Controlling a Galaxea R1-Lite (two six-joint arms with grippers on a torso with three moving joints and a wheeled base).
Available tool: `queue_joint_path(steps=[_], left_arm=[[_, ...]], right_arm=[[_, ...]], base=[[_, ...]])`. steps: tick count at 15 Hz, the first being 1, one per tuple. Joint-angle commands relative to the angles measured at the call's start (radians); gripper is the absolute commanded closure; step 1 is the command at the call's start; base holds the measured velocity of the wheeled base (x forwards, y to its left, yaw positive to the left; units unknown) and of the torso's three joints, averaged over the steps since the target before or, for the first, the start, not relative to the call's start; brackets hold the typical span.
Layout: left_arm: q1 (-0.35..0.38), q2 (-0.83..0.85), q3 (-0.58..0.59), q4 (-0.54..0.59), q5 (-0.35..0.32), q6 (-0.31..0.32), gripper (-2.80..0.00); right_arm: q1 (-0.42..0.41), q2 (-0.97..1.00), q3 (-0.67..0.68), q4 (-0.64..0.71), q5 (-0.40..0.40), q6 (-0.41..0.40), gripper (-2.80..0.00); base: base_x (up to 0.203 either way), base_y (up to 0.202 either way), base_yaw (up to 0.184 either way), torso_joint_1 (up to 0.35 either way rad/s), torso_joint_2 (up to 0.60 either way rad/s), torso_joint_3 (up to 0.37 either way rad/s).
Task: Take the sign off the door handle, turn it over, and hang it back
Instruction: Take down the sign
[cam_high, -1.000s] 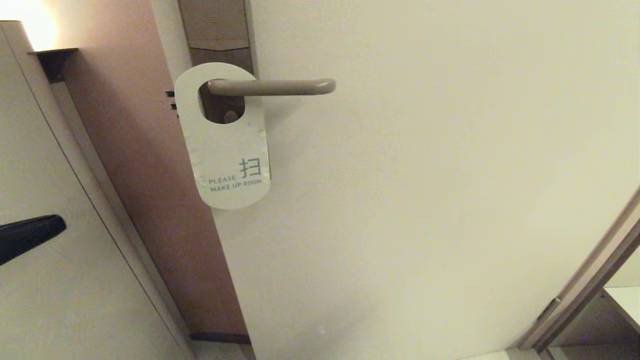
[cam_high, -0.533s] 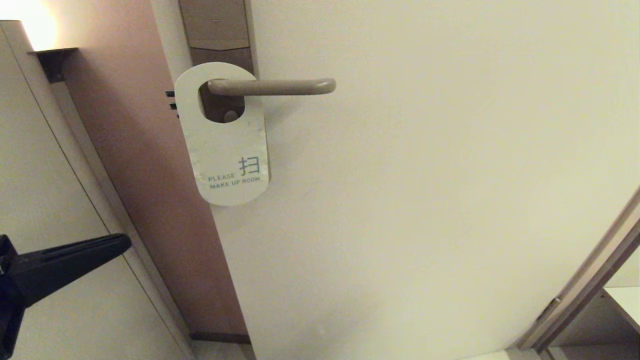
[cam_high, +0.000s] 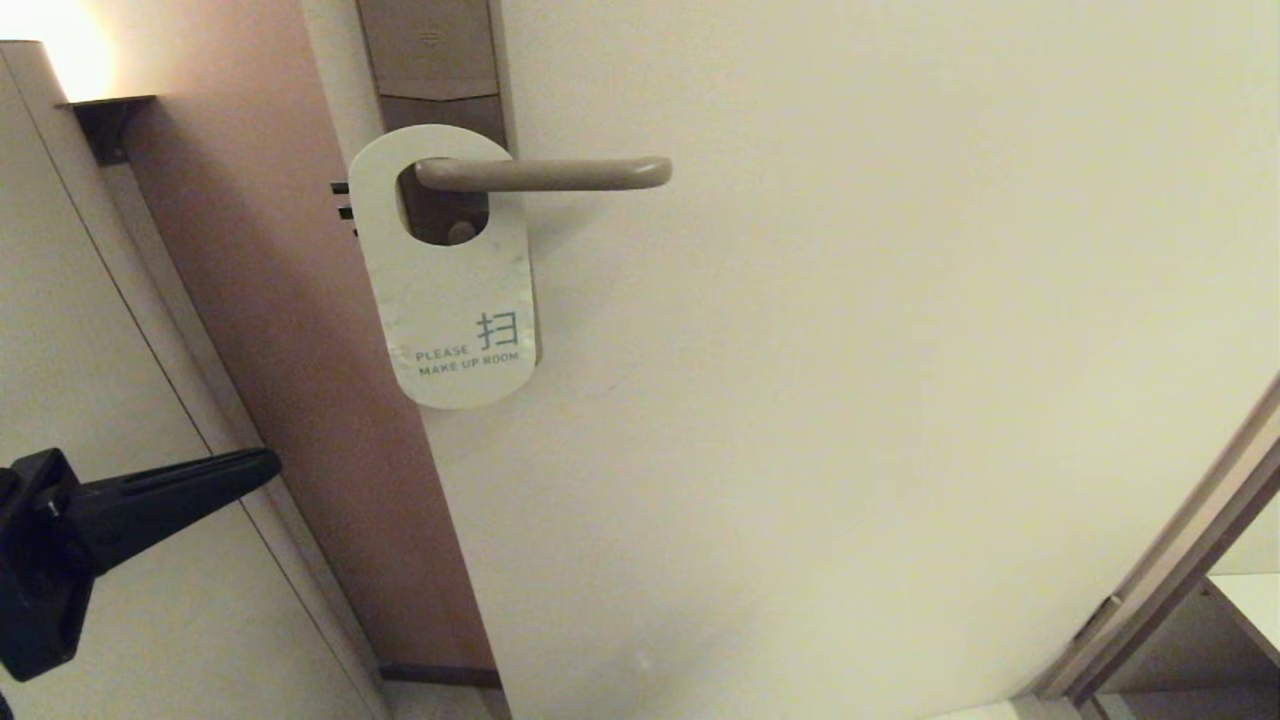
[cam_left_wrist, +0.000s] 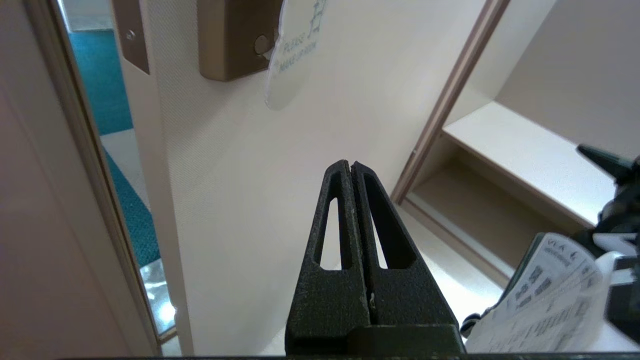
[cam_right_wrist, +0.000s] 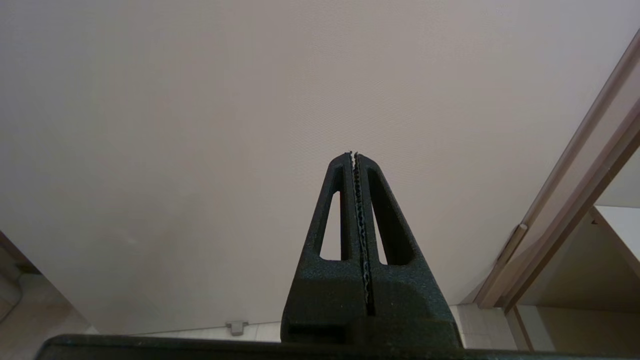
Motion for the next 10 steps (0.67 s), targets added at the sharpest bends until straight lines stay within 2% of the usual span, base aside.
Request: queue_joint_path(steps=[1,2,4,7,10], left_arm=[[0.001,0.047,0.001,-0.031,-0.008,0.018,-2.17],[0.0,0.06,-0.004,-0.065,-0.011,0.023,-2.8],[-0.003,0.077,-0.02,-0.096,-0.036,0.025,-2.8],[-0.003,0.075,-0.023,-0.113,-0.117,0.025,-2.8],[-0.005,0.09,-0.043,-0.113,-0.119,0.027,-2.8]], right_arm=[[0.0,0.001,0.0,0.0,0.0,0.0,0.0],[0.0,0.001,0.0,0.0,0.0,0.0,0.0],[0.0,0.001,0.0,0.0,0.0,0.0,0.0],[0.0,0.001,0.0,0.0,0.0,0.0,0.0],[0.0,0.001,0.0,0.0,0.0,0.0,0.0]], base=[[0.0,0.0,0.0,0.0,0.0,0.0],[0.0,0.0,0.0,0.0,0.0,0.0],[0.0,0.0,0.0,0.0,0.0,0.0],[0.0,0.0,0.0,0.0,0.0,0.0],[0.0,0.0,0.0,0.0,0.0,0.0]])
